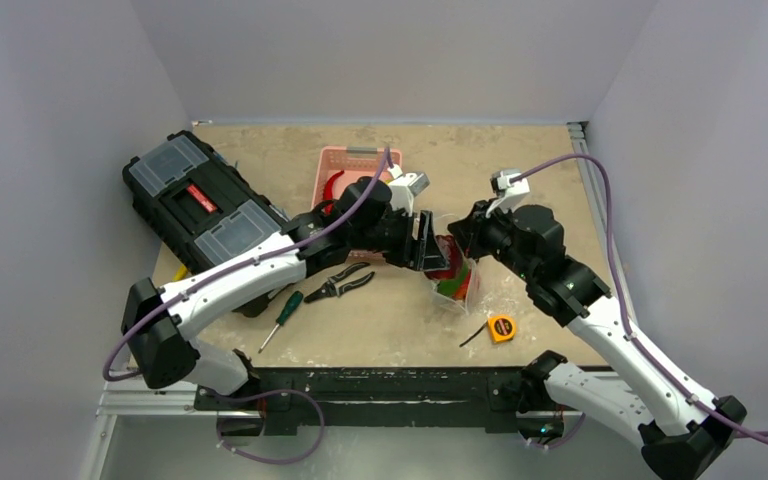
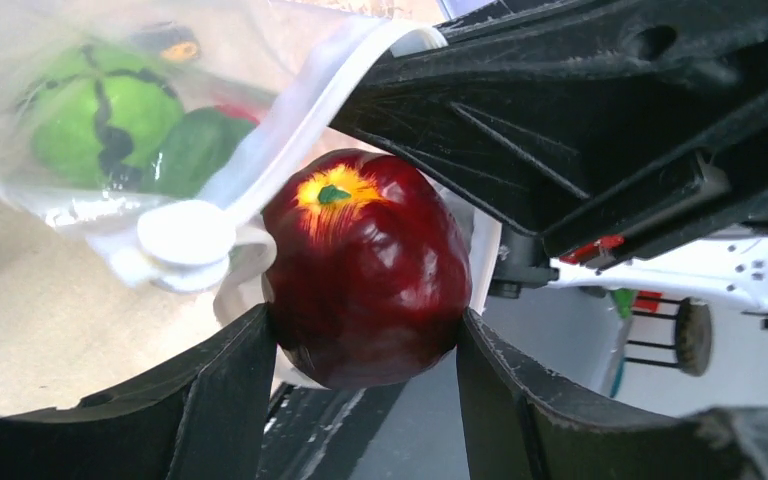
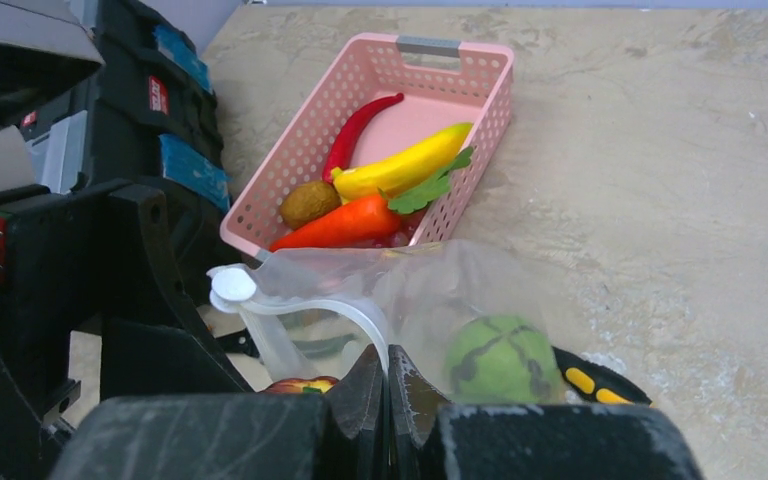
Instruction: Place the food in the zip-top bag and seal the zipper
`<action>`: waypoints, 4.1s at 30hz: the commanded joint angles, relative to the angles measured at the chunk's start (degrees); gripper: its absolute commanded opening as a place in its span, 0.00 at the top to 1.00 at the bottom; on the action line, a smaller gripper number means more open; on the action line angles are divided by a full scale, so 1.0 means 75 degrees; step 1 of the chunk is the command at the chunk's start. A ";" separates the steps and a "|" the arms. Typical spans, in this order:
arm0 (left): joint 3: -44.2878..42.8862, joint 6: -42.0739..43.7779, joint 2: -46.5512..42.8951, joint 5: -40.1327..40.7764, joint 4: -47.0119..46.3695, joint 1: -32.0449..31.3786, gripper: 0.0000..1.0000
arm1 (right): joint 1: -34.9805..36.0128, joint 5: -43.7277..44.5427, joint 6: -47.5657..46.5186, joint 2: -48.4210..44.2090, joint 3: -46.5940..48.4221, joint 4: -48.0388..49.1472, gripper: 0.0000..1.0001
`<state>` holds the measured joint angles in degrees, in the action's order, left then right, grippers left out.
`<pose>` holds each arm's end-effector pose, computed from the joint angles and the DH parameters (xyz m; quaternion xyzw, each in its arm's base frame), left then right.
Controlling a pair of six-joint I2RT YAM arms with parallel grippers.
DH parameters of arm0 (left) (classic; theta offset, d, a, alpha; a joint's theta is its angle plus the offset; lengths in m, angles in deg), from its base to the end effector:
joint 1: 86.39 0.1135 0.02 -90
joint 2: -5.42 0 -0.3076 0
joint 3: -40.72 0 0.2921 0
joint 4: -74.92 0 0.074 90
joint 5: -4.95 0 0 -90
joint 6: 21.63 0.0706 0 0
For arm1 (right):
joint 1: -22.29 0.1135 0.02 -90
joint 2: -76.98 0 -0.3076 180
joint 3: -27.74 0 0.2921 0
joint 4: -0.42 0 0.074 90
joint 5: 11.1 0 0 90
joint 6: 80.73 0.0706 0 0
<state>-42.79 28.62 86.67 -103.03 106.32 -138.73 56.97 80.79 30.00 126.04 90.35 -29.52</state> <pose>0.2200 -0.3208 0.3603 0.1720 0.8378 -0.4537 0.2502 0.1996 0.1353 0.3735 -0.0874 0.7958 0.2668 0.5365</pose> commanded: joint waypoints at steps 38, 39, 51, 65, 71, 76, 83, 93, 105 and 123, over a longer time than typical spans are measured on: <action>0.1381 -0.0385 -0.1129 0.0497 -0.0873 -0.0135 0.19 | 0.0029 0.0102 -0.0001 -0.0230 0.0145 0.0294 1.00; 0.1419 -0.0476 -0.0972 0.0352 -0.0965 -0.0138 0.19 | 0.0027 0.0103 0.0001 -0.0236 0.0168 0.0284 1.00; 0.0988 -0.0566 -0.0624 -0.0974 -0.2045 -0.0203 1.00 | 0.0021 0.1039 -0.0394 -0.0579 0.0690 -0.0513 1.00; 0.1337 -0.2096 -0.0317 -0.1184 -0.2826 -0.0332 1.00 | 0.0026 0.0678 -0.0316 -0.0244 0.0147 -0.0094 1.00; 0.1315 -0.1994 -0.0165 -0.1275 -0.2479 -0.0147 1.00 | 0.0026 0.1275 -0.0470 -0.0243 0.0063 -0.0284 1.00; 0.0765 -0.1088 -0.0372 -0.0924 -0.1289 -0.0093 0.87 | 0.0025 0.1507 -0.0617 -0.0660 0.0155 -0.0324 1.00; 0.0440 0.0458 -0.1083 -0.0405 -0.0114 0.0519 0.40 | 0.0026 0.1462 -0.0631 -0.0520 0.0077 -0.0322 1.00; -0.0361 0.2016 -0.0166 0.0286 0.1707 0.2244 0.29 | 0.0026 0.1380 -0.0657 -0.0479 0.0071 -0.0225 1.00; -0.2983 0.2579 0.3334 0.1446 0.3234 0.2719 0.38 | 0.0026 0.1308 -0.0679 -0.0550 0.0105 -0.0290 1.00; -0.1940 0.2279 0.4261 0.1421 0.2902 0.2647 0.42 | 0.0026 0.1202 -0.0620 -0.0532 -0.0053 -0.0130 1.00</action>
<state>-60.13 46.39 120.40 -91.03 129.79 -118.43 57.12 89.88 25.91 122.58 89.39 -33.63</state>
